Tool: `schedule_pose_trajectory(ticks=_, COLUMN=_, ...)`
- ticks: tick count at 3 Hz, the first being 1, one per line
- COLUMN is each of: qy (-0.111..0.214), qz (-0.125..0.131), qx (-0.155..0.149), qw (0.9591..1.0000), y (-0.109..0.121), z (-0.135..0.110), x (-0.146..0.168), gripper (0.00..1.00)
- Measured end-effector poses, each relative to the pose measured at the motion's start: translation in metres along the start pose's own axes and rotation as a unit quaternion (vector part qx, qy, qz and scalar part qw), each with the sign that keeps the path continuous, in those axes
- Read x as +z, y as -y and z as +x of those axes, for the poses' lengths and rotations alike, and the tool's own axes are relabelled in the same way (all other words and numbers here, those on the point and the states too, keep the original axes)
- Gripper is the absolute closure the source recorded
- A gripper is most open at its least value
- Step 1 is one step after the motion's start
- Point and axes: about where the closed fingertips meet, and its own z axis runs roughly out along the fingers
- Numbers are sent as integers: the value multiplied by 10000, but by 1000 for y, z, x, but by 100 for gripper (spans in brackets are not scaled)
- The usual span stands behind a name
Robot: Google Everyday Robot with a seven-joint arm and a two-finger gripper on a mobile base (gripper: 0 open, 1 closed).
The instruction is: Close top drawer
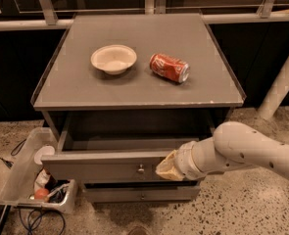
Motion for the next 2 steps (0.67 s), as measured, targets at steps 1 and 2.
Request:
schedule_pose_trajectory(ticks=1, qy=4, qz=14, qx=-44, qw=10000, y=-1, z=-2, x=1, gripper=12)
schedule_pose_trajectory(ticks=2, qy=42, qz=144, qx=-128, qw=9998, y=8, z=-7, x=1, gripper=0)
